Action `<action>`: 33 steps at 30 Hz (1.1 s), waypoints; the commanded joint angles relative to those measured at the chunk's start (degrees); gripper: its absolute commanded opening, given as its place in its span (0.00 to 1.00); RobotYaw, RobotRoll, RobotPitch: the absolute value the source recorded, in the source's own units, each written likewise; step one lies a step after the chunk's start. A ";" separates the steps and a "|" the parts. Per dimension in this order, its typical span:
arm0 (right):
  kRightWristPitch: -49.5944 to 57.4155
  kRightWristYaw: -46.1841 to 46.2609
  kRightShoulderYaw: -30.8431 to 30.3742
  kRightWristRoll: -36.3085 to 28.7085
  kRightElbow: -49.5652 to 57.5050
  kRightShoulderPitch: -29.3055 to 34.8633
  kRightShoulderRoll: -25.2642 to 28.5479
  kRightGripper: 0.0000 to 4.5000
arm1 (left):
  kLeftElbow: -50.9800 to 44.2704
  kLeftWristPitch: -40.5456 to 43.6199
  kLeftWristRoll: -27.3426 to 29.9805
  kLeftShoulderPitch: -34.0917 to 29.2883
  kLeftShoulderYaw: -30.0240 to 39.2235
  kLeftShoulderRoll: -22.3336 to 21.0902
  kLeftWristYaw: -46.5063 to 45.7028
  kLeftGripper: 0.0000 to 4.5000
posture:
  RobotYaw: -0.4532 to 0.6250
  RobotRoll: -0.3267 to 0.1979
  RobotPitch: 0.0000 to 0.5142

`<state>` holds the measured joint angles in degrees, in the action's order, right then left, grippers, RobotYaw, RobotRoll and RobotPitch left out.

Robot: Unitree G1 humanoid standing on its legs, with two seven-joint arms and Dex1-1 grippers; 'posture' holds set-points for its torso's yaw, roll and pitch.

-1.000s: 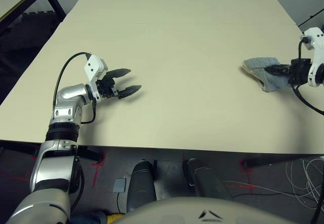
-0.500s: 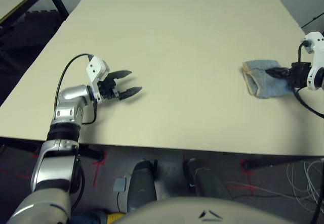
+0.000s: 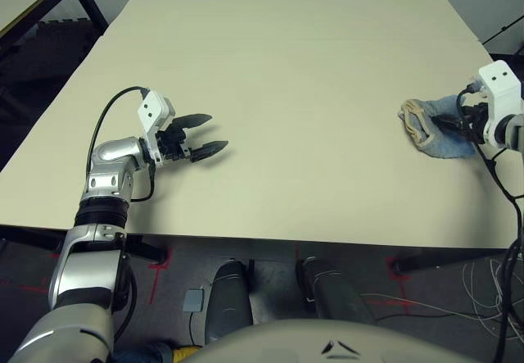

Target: Wipe the water off the table with a rag.

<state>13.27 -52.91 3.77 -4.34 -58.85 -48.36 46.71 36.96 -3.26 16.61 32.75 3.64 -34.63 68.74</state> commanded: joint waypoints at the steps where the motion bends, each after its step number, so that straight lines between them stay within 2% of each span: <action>1: 1.61 -3.09 2.37 -2.13 2.85 -0.89 2.60 0.99 | 0.65 -0.50 -0.22 0.21 1.46 -0.30 -1.81 1.00 | 0.26 0.62 0.22; 6: 5.65 -3.02 5.14 -3.85 4.89 -0.16 5.99 0.99 | 0.35 -1.10 0.04 -0.23 4.82 1.04 -10.08 1.00 | 0.26 0.62 0.22; 10: 5.59 -1.04 7.29 -4.91 5.26 1.71 6.69 0.99 | -0.10 -1.67 0.05 -0.85 7.31 1.91 -16.06 1.00 | 0.26 0.62 0.22; 15: 0.75 0.21 11.46 -8.08 6.11 5.96 4.89 0.99 | -0.26 -2.91 -0.20 -1.53 10.05 2.69 -23.09 1.00 | 0.27 0.62 0.23; 17: -2.87 1.97 15.91 -11.30 5.63 8.02 3.09 0.99 | 0.83 -3.58 -1.21 -1.34 11.51 2.90 -28.76 1.00 | 0.27 0.62 0.24; 19: -7.24 3.83 20.14 -14.09 5.31 9.89 1.43 0.99 | 2.85 -4.29 -2.02 -0.51 12.73 2.74 -34.18 1.00 | 0.27 0.62 0.25; 25: -14.63 6.83 25.43 -17.49 5.18 14.66 -1.19 0.99 | 8.84 -6.15 -3.55 2.99 14.76 1.47 -43.77 1.00 | 0.27 0.62 0.25; 29: -18.44 9.43 28.38 -19.22 4.38 17.59 -2.55 0.99 | 11.45 -7.18 -3.79 4.48 15.32 0.84 -46.04 1.00 | 0.27 0.62 0.23; 33: -20.92 10.44 28.83 -19.47 3.55 18.99 -3.10 0.99 | 13.02 -8.01 -4.13 5.12 15.11 0.67 -46.38 1.00 | 0.27 0.62 0.22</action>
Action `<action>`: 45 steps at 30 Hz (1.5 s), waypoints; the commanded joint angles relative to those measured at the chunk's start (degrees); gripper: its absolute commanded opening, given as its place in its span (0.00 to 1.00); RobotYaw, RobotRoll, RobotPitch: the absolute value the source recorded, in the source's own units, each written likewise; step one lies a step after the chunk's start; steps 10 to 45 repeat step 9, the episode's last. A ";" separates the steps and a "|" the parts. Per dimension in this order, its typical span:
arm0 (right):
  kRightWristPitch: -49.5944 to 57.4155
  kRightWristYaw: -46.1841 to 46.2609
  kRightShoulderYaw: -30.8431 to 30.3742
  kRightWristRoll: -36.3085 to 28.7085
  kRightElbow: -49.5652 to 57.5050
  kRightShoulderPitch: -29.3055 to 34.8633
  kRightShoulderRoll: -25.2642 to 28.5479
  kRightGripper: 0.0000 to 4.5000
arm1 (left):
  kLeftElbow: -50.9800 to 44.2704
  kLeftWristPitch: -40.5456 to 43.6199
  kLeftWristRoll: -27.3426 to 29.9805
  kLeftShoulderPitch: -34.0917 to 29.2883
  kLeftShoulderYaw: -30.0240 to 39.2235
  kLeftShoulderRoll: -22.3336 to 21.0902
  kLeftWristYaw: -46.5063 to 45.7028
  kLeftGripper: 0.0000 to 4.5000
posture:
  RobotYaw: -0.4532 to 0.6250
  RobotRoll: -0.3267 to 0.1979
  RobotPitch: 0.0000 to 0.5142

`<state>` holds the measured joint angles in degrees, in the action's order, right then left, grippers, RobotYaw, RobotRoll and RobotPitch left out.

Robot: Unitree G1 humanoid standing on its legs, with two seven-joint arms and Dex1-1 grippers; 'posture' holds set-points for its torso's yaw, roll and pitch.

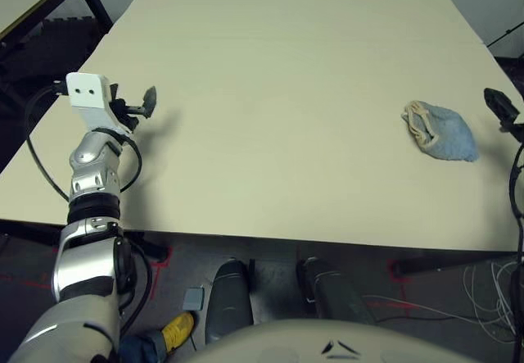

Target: Wipe the water off the table with a rag.

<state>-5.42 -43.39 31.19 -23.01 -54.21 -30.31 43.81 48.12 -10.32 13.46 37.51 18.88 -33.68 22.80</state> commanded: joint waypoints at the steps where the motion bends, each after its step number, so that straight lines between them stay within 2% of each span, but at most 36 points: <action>1: -2.71 1.17 1.56 -0.92 -1.34 1.06 -0.28 0.99 | 2.27 -1.17 -1.09 0.58 -0.25 -0.25 -0.59 1.00 | 0.27 0.62 0.22; 9: -4.40 1.64 1.38 -0.91 -1.81 1.12 -0.80 0.99 | 4.79 -2.32 -1.66 2.21 -0.79 0.27 -1.14 1.00 | 0.26 0.62 0.20; 45: -4.40 1.64 1.38 -0.91 -1.81 1.12 -0.80 0.99 | 4.79 -2.32 -1.66 2.21 -0.79 0.27 -1.14 1.00 | 0.26 0.62 0.20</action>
